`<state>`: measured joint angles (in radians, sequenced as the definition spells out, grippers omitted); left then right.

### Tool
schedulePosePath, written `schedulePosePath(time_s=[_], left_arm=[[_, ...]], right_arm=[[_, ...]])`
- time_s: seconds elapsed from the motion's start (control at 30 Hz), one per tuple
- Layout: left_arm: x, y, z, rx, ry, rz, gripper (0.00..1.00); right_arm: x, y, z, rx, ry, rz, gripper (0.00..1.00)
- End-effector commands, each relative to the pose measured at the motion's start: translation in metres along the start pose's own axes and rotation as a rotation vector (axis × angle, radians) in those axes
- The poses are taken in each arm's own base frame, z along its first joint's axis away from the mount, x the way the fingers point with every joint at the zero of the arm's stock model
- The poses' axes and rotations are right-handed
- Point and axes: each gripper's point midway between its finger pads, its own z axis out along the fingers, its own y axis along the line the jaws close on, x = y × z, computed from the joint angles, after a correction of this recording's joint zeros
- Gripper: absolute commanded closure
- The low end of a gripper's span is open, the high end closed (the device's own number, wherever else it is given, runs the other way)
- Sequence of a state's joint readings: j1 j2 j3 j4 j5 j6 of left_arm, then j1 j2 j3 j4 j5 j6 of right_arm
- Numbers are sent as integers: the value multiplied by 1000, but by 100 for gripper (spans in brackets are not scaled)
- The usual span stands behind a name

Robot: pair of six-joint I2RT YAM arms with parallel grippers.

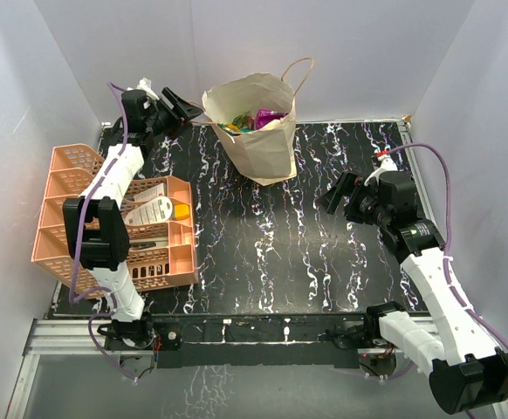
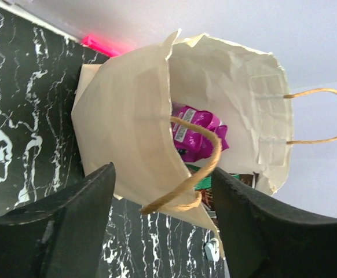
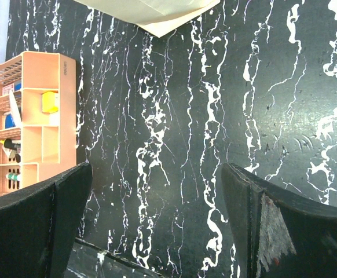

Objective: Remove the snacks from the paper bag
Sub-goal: Adjust the paper bag at the center of the board.

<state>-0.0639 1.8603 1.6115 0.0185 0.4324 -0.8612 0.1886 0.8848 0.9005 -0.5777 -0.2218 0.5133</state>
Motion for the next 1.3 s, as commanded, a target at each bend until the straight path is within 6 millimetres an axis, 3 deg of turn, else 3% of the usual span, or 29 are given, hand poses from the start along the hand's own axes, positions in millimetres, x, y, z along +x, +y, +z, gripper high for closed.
schedulePosePath(time_s=[0.0,0.33,0.43,0.57,0.67,0.8,0.93,1.07,1.2,1.27], left_arm=[[-12,-41,-20,135,-51,37,40],[-13,-45,-15,183,-54,2,62],[-18,-52,-19,188,-65,12,73],[-32,-62,-27,179,-78,22,96],[-43,-67,-35,152,-78,39,100],[-44,-67,-40,132,-76,45,100],[-41,-66,-43,137,-65,54,100],[-43,-64,-48,120,-71,84,100],[-50,-62,-54,101,-84,106,100],[-52,-63,-56,103,-86,110,100]], right_arm=[[-18,5,-9,2,-64,-29,2],[-15,4,-9,3,-52,-14,2],[-16,5,-10,4,-52,-12,2],[-16,8,-7,-14,-47,-8,2],[-26,23,1,-75,-53,15,2],[-68,55,21,-195,-122,54,2],[-135,90,52,-308,-238,94,2],[-206,110,89,-333,-309,128,2],[-247,110,131,-341,-336,160,2],[-258,109,153,-352,-344,167,2]])
